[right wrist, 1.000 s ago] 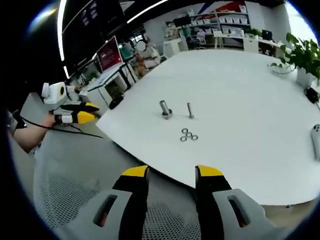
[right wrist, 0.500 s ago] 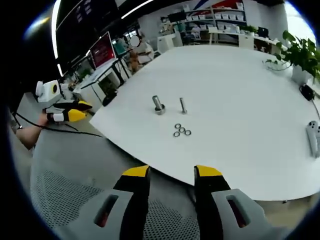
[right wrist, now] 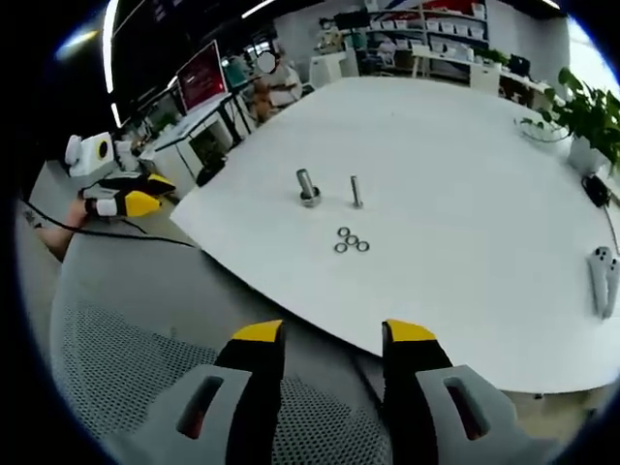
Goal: Place the washer onto the threaded stud by aligning its center hole with the stud, sliding it down to the base, and recovering from edge contact or off-axis alignment until the washer reaches the visible bottom stop.
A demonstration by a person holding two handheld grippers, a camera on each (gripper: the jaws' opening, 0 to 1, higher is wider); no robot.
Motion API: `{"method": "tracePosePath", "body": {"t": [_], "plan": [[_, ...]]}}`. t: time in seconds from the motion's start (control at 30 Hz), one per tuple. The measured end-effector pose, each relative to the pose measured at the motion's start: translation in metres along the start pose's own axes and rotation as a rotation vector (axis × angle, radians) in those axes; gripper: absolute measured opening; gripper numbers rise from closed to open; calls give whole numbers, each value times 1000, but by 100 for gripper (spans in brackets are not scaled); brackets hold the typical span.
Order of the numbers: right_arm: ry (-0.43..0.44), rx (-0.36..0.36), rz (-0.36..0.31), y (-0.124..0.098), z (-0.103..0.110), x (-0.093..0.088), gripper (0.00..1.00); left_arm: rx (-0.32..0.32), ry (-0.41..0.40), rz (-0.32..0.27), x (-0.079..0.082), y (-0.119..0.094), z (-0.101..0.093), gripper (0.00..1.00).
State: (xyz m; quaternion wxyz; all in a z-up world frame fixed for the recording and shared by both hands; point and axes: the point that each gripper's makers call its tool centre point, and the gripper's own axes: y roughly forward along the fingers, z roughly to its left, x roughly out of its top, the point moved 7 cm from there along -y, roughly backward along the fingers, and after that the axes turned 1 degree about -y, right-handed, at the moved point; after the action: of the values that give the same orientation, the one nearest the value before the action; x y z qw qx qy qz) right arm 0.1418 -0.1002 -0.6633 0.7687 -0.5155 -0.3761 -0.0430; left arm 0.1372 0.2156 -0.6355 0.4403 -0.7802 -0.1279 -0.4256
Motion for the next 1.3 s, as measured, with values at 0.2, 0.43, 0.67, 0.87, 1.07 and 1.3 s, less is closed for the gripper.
{"method": "tracePosePath", "body": {"t": [0.2,0.43,0.67,0.87,1.07,1.3], "plan": [[-84,-18,57,3,0,5,46,-5,-2,10,-1,0,1,31],[-291,-2,159,34,3,32,48,-6,-1,11,-1,0,1,30],[-336,6,193,82,-5,45,46,16,-9,6,-1,-1,4,31],[-288,-8,214,111,-23,49,43,31,-10,5,-1,-1,6,31],[-284,-22,257,129,-37,45,34,44,-7,22,-3,-1,7,32],[-344,-14,316,148,-41,45,30,45,-3,43,-5,1,7,32]]}}
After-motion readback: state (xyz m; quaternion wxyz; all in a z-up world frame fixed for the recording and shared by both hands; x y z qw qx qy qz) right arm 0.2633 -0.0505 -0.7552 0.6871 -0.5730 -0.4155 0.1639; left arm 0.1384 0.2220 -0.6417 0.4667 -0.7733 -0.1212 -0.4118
